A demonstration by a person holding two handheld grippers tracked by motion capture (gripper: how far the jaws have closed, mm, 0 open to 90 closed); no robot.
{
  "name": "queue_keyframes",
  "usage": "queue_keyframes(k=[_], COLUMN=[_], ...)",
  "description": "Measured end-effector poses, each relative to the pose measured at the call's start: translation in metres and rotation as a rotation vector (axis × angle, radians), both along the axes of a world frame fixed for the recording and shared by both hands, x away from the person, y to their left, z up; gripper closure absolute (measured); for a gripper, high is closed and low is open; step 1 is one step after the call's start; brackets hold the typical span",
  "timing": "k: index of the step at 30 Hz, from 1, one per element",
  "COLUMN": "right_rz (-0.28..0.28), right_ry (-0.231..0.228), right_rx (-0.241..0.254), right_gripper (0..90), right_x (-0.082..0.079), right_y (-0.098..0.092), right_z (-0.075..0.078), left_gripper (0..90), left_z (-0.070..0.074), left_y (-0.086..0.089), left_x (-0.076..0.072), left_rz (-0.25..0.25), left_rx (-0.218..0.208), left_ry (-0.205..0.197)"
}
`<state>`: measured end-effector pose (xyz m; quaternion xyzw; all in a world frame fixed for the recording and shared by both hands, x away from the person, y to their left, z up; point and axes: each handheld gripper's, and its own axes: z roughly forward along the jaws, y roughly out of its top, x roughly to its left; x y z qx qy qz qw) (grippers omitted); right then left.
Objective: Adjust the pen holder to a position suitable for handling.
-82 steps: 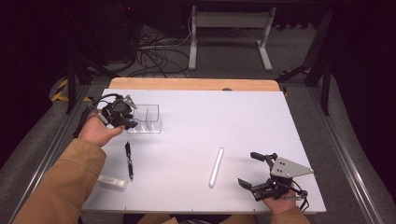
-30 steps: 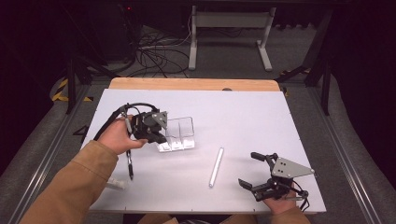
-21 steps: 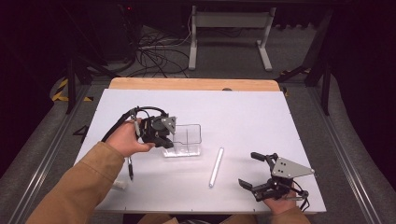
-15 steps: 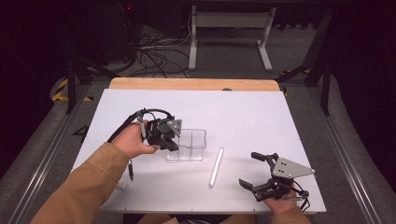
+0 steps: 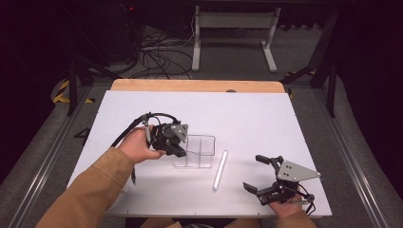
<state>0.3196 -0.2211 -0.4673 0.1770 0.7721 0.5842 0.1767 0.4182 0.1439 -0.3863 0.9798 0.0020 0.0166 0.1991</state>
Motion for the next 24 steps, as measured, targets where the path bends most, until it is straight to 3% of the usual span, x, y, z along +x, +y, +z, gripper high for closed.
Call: queue_keyframes(k=[24], right_rz=[0.005], right_ry=[0.004], right_rx=[-0.004], right_gripper=[2.9], right_x=[0.0005], right_y=[0.0005], right_z=[-0.0008], left_gripper=[87.0], left_z=[-0.0016], left_y=[0.0066], left_x=[-0.0022], left_rz=[0.013], left_rx=[0.004], left_ry=[0.026])
